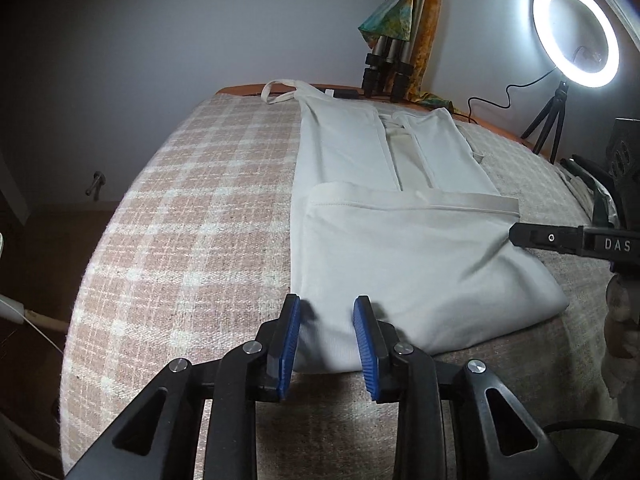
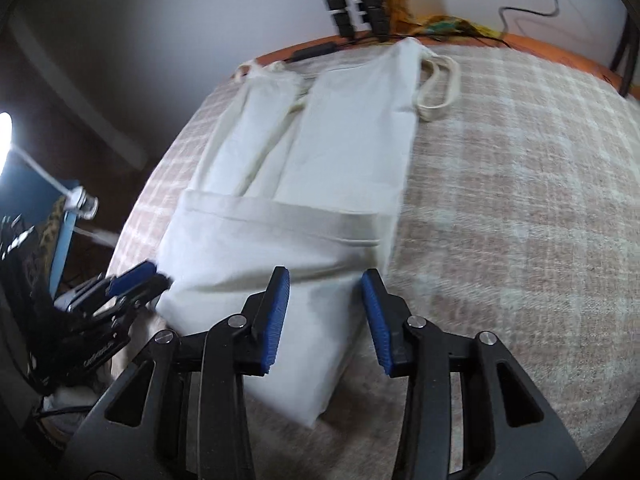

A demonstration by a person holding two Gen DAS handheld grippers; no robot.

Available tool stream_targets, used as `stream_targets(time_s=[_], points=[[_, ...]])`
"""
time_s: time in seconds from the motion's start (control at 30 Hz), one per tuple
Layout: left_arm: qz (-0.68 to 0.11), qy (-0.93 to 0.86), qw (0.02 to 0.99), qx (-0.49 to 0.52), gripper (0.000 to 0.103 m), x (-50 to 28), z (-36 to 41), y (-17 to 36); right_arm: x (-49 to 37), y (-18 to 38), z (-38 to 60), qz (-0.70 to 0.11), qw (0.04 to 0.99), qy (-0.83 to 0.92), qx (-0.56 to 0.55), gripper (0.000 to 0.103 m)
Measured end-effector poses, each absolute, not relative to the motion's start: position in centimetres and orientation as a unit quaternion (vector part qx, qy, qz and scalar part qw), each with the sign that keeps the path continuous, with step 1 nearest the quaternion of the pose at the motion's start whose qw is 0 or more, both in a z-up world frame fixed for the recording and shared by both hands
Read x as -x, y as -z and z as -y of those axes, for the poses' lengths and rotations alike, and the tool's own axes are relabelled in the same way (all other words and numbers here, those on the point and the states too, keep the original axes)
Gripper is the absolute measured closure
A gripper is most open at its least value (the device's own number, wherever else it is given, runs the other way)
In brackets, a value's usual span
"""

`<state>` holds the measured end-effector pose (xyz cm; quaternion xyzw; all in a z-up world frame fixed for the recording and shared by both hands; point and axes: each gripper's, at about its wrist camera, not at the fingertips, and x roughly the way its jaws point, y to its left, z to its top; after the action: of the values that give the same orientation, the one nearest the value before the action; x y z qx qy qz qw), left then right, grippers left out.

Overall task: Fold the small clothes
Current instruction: 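Move both grippers to the strap end of the tank top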

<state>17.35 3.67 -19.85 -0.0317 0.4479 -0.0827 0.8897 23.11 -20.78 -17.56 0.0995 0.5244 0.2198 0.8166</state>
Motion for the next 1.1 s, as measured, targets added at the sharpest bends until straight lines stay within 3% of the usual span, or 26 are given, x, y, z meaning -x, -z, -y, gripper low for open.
stream_targets(time_s=[0.1,0.17,0.23,0.27,0.6,0.73,1.1], points=[[-0.443,0.082,0.892,0.030,0.073,-17.7,-4.2,19.2,-23.4,17.2,22.4,-0.521,0.821,-0.202,-0.114,0.062],[-0.435,0.079,0.895,0.049,0.067,-18.5,-5.0,18.4,-23.4,16.8,23.4,-0.515,0.824,-0.200,-0.127,0.062],[-0.431,0.080,0.896,0.077,0.051,-19.7,-5.8,17.5,-23.7,16.1,24.1,-0.510,0.823,-0.206,-0.140,0.061],[-0.428,0.084,0.896,0.087,0.048,-20.3,-6.1,17.1,-23.9,15.7,24.4,-0.508,0.823,-0.209,-0.142,0.061],[-0.425,0.131,0.889,0.112,0.044,-28.1,-6.5,15.4,-29.3,13.9,25.6,-0.485,0.828,-0.228,-0.162,0.061],[-0.433,0.140,0.881,0.128,0.039,-31.4,-6.4,16.1,-32.6,14.7,26.1,-0.485,0.824,-0.225,-0.188,0.050],[-0.455,0.146,0.858,0.190,0.039,-39.3,-6.8,18.7,-40.2,18.3,24.6,-0.501,0.814,-0.211,-0.205,0.050]])
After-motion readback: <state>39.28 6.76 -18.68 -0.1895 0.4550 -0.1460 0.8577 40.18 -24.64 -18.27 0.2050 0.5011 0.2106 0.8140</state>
